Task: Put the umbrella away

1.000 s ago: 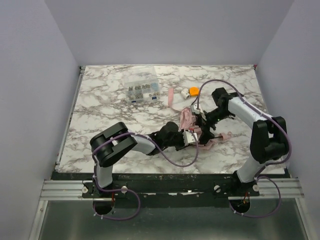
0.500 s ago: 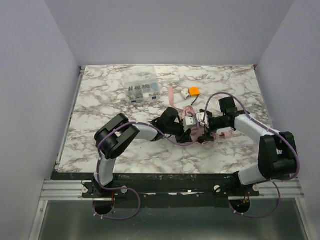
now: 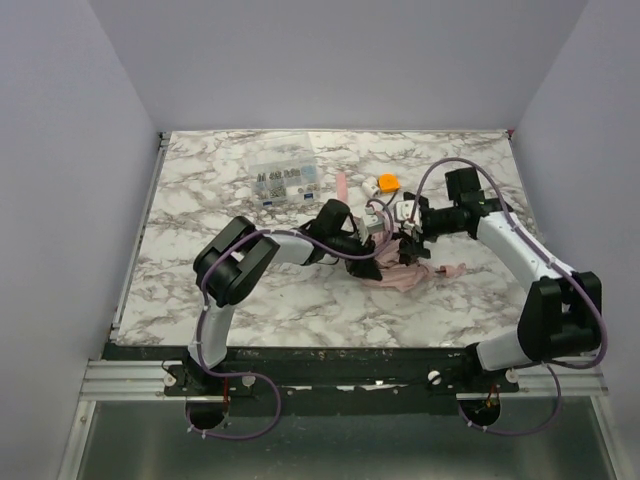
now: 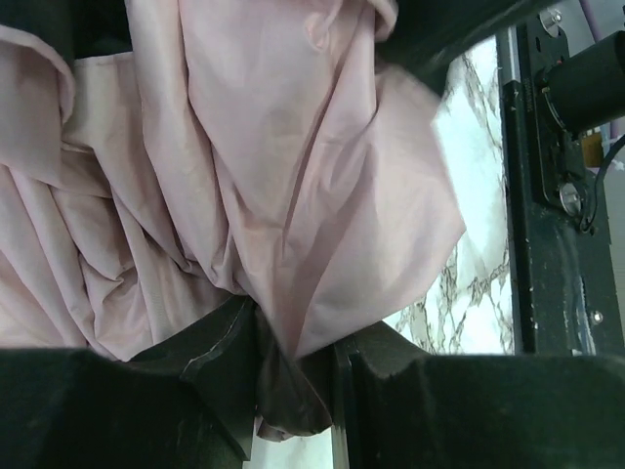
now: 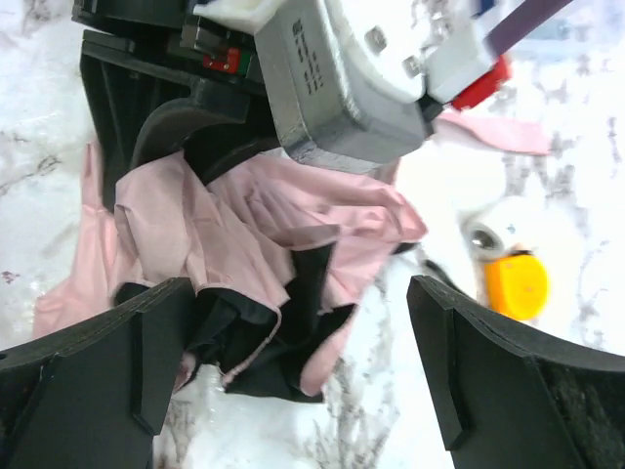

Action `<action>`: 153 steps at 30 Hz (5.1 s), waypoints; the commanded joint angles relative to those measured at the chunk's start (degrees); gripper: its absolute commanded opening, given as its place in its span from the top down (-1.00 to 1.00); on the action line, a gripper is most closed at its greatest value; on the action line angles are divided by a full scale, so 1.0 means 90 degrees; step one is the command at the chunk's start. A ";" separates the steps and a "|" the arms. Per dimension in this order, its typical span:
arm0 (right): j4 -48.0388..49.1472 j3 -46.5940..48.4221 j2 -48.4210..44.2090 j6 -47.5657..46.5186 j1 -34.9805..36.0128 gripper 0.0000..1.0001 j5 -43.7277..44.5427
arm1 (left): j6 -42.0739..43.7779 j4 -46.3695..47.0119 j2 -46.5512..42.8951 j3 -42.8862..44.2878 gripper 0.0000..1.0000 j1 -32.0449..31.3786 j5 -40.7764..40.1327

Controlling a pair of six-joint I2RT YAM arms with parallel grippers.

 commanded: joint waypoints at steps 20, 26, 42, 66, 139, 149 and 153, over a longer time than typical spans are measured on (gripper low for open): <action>0.3275 -0.2674 0.0436 0.0260 0.1101 -0.99 0.3306 | -0.0747 -0.3696 0.1503 -0.0103 0.83 0.0089 0.0301; 0.2090 -0.2049 0.1088 0.0321 0.1130 -0.04 0.3512 | -0.0918 -0.3496 0.1171 -0.0194 0.66 0.0145 0.0461; -0.1757 -0.0631 0.2189 0.0066 0.1140 0.62 0.1788 | -0.0907 0.0429 -0.2892 -0.2646 -0.21 0.0420 -0.0998; -0.2305 0.0748 0.4066 0.1984 0.1578 0.67 0.1825 | 0.4423 0.2398 -0.4108 -0.4424 -0.97 -0.2372 -0.5404; -0.0774 -0.0948 0.1788 0.0653 0.2078 0.60 0.2431 | -0.3971 0.1819 -0.1582 -0.1758 -0.96 0.1126 0.0187; -0.2767 0.0201 0.2967 0.0333 0.2077 0.62 0.1381 | -0.1967 0.3741 -0.4609 -0.5157 -0.96 0.1179 -0.2511; -0.3380 0.0741 0.3655 0.0441 0.2077 0.64 0.1296 | -0.2430 0.6729 -0.4274 -0.6336 -0.96 0.1287 -0.2630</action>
